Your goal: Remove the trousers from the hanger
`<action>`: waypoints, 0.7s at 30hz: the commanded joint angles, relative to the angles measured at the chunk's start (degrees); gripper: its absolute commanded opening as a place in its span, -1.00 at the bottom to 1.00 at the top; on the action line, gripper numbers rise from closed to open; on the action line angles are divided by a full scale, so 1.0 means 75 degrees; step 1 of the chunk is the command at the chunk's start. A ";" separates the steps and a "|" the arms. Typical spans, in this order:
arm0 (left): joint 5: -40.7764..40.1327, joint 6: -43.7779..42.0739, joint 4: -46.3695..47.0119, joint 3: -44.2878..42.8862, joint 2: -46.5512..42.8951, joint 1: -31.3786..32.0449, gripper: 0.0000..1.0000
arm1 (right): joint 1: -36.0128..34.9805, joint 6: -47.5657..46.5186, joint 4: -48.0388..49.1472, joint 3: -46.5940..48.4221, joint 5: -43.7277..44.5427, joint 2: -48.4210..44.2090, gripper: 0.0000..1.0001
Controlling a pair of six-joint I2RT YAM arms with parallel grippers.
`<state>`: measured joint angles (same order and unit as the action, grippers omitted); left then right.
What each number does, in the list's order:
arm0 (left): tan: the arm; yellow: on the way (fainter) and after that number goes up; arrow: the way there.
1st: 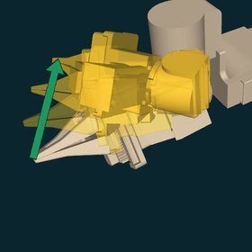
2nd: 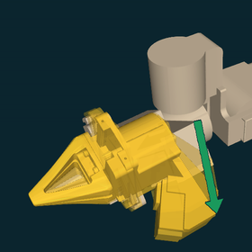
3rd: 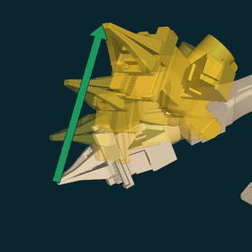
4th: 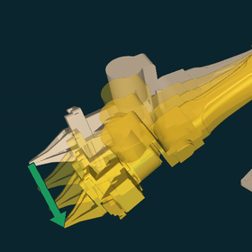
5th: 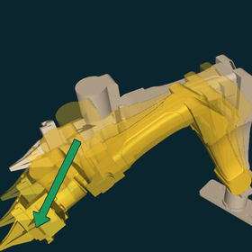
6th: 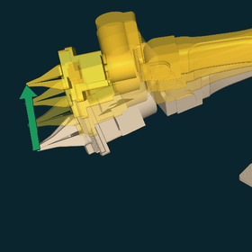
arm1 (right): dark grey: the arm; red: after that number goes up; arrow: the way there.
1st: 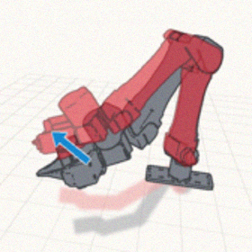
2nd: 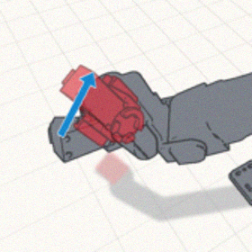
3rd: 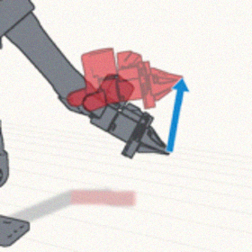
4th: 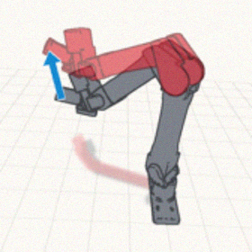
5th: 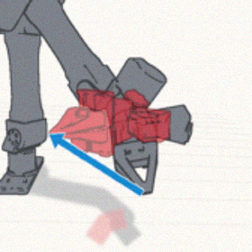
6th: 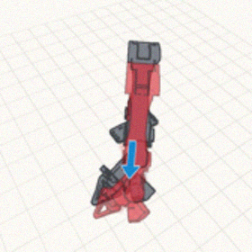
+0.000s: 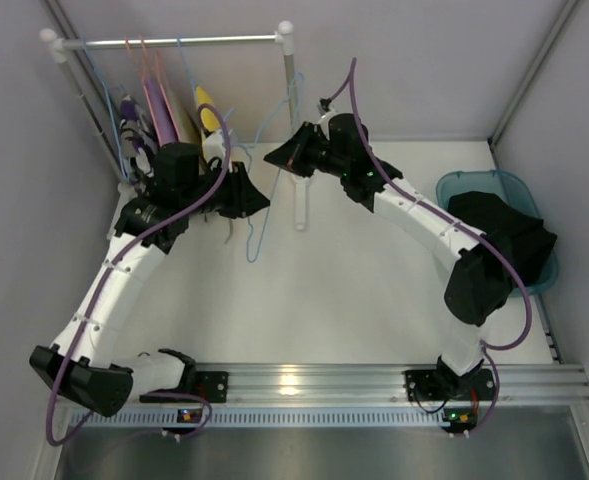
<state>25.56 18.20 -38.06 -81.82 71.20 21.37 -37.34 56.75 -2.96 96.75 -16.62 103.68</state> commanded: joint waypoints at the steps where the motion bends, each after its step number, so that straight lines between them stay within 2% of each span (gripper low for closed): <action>1: -0.0360 0.0199 0.0341 0.0198 -0.0329 0.0022 -0.43 | 0.0068 0.0741 0.0676 0.0062 -0.0092 -0.0382 -1.00; 5: -0.0514 0.0339 0.0551 0.0432 -0.0609 0.0011 -0.60 | 0.0209 0.0859 0.0653 -0.0091 -0.0092 -0.0453 -1.00; 6: -0.0525 0.0398 0.0575 0.0468 -0.0645 0.0011 -0.71 | 0.0244 0.0847 0.0641 -0.0103 -0.0092 -0.0476 -1.00; 7: -0.0572 0.0433 0.0587 0.0445 -0.0680 0.0022 -1.00 | 0.0279 0.0824 0.0595 -0.0161 -0.0104 -0.0523 -1.00; 15: -0.0994 0.0785 0.0950 -0.0023 -0.0915 -0.0001 -1.00 | 0.0432 0.0707 0.0582 -0.1040 -0.0327 -0.0839 -1.00; 19: -0.0725 0.0528 0.0799 -0.0538 -0.0658 -0.0001 -1.00 | 0.0444 0.0602 0.0629 -0.1333 -0.0397 -0.1003 -1.00; 20: -0.0725 0.0457 0.0740 -0.0841 -0.0506 -0.0001 -1.00 | 0.0455 0.0566 0.0652 -0.1368 -0.0467 -0.1015 -0.89; 21: -0.0736 0.0283 0.0612 -0.1018 -0.0412 -0.0001 -1.00 | 0.0479 0.0485 0.0653 -0.1404 -0.0490 -0.1038 -0.66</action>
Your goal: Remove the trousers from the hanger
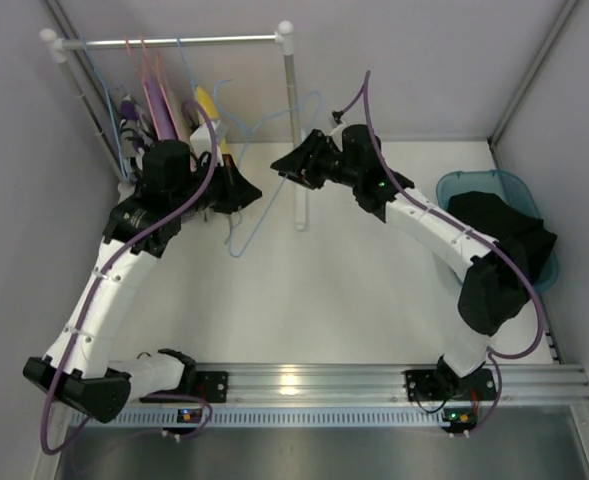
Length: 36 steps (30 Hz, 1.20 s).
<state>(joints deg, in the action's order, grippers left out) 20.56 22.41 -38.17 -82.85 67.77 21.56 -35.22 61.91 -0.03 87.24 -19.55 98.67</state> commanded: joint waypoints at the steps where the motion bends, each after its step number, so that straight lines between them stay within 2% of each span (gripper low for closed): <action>1: -0.0243 -0.0363 0.0474 -0.1092 0.0302 -0.0016 -1.00 | 0.0220 -0.0273 0.0285 -0.0171 -0.0135 -0.0441 0.05; 3: -0.0583 -0.0585 0.0181 -0.1700 0.0584 -0.0027 -1.00 | 0.0372 -0.0496 0.0251 -0.0183 -0.0252 -0.0500 0.76; 4: -0.0933 -0.0656 -0.0018 -0.1831 0.0806 -0.0016 -1.00 | 0.0453 -0.0578 0.0181 -0.0171 -0.0264 -0.0570 0.99; 10: -0.1581 -0.0879 -0.0406 -0.2173 0.1148 -0.0086 -1.00 | 0.1261 -0.1047 -0.0241 -0.0288 -0.0533 -0.0968 0.99; 14: -0.1499 -0.1218 -0.0254 -0.1541 0.0505 -0.0098 -1.00 | 0.1801 -0.1305 -0.0394 -0.0429 -0.1024 -0.1168 0.99; 19: -0.2225 -0.1488 -0.0910 -0.1224 -0.0163 -0.0179 -1.00 | 0.2374 -0.2207 -0.0862 -0.0662 -0.1307 -0.1647 0.99; 23: -0.2622 -0.1571 -0.0852 -0.1198 -0.0364 -0.0262 -1.00 | 0.2727 -0.2699 -0.0874 -0.1085 -0.1564 -0.2058 0.99; 25: -0.3276 -0.1641 -0.1062 -0.1503 0.0031 -0.0250 -1.00 | 0.2879 -0.2922 -0.1050 -0.1155 -0.1588 -0.2210 0.99; 29: -0.3794 -0.1887 -0.1226 -0.2276 0.0912 -0.0262 -1.00 | 0.3114 -0.3075 -0.1202 -0.1214 -0.1682 -0.2445 0.99; 36: -0.3749 -0.2273 -0.1625 -0.4630 0.3208 -0.0484 -1.00 | 0.3501 -0.3122 -0.1449 -0.1319 -0.1834 -0.2633 0.99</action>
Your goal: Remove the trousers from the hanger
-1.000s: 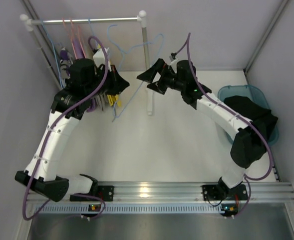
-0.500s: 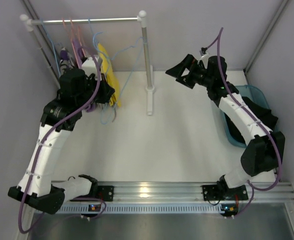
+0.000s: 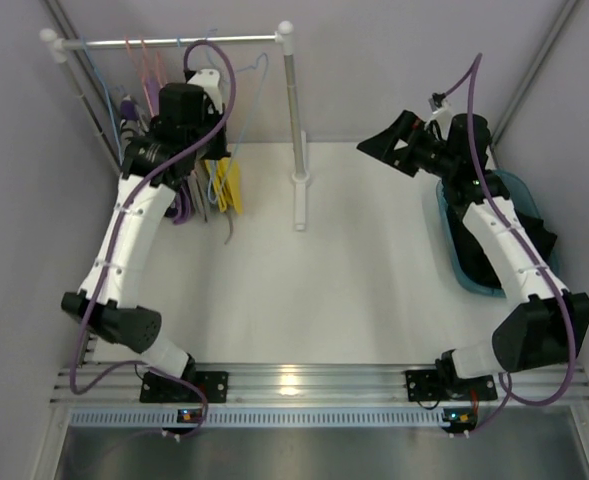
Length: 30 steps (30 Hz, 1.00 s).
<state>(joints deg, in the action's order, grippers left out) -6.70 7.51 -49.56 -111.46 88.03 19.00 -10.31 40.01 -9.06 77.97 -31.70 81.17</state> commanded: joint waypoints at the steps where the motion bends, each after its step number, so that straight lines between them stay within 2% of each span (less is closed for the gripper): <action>1: -0.0033 -0.0286 -0.0118 -0.1398 0.0996 -0.0201 -1.00 | 0.0225 -0.0190 -0.0257 -0.0131 -0.0237 -0.0333 0.99; 8: 0.0308 -0.0087 0.0303 -0.3136 0.2652 -0.0776 -1.00 | 0.0471 -0.0237 -0.0222 -0.0576 -0.0378 -0.0627 0.99; 15: 0.0366 -0.0192 0.0503 -0.3513 0.3683 -0.0928 -1.00 | 0.0694 -0.0178 -0.0163 -0.0857 -0.0554 -0.0662 0.99; 25: 0.1055 -0.0099 -0.0024 -0.2964 0.3743 -0.0917 -1.00 | 0.0847 -0.0143 -0.0058 -0.1045 -0.0695 -0.0650 0.99; 30: 0.1209 -0.0157 -0.0165 -0.2378 0.3346 -0.0788 -1.00 | 0.0847 -0.0120 -0.0023 -0.1162 -0.0718 -0.0709 0.99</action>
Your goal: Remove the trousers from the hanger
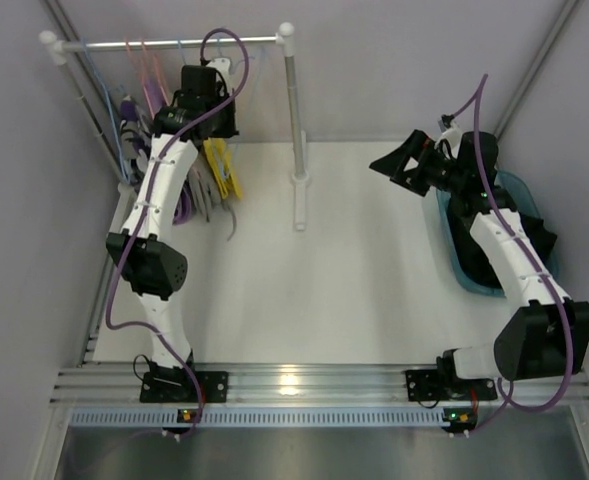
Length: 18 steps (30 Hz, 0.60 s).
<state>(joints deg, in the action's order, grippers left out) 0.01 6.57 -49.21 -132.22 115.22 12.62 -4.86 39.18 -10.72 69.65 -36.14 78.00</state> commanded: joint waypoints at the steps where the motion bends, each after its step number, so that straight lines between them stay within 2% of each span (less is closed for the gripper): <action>1: 0.0315 -0.0020 -0.0224 0.0484 -0.0350 0.0075 -0.99 | 0.0121 0.0003 0.0187 -0.0064 -0.0138 -0.0286 0.99; 2: 0.0303 0.0003 -0.0224 0.0613 -0.0409 0.0110 -0.91 | 0.0121 0.0014 0.0210 -0.0087 -0.0138 -0.0298 0.99; 3: 0.0326 0.0015 -0.0235 0.0649 -0.0491 0.0110 -0.68 | 0.0121 0.0038 0.0199 -0.0110 -0.0150 -0.0298 0.99; 5: 0.0350 0.0038 -0.0224 0.0696 -0.0561 0.0110 -0.34 | 0.0121 0.0050 0.0199 -0.0122 -0.0150 -0.0321 0.99; 7: 0.0397 0.0073 -0.0224 0.0720 -0.0702 0.0110 0.20 | 0.0121 0.0061 0.0199 -0.0134 -0.0150 -0.0345 0.99; 8: 0.0432 0.0073 -0.0212 0.0720 -0.0737 0.0110 0.40 | 0.0121 0.0038 0.0187 -0.0146 -0.0150 -0.0356 0.99; 11: 0.0514 0.0085 -0.0154 0.0661 -0.0995 0.0110 0.79 | 0.0109 -0.0032 0.0164 -0.0111 -0.0138 -0.0462 0.99; 12: 0.0537 0.0050 -0.0119 0.0661 -0.1193 0.0110 0.98 | 0.0121 -0.0125 0.0083 -0.0087 -0.0104 -0.0543 0.99; 18: 0.0818 -0.0055 0.0033 0.1058 -0.2458 0.0122 0.98 | 0.0121 -0.0699 -0.0258 -0.0145 0.0154 -0.1175 0.99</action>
<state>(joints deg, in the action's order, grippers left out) 3.88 7.20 -51.51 -125.08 105.97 13.54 -4.82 37.32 -11.49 68.60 -35.83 74.02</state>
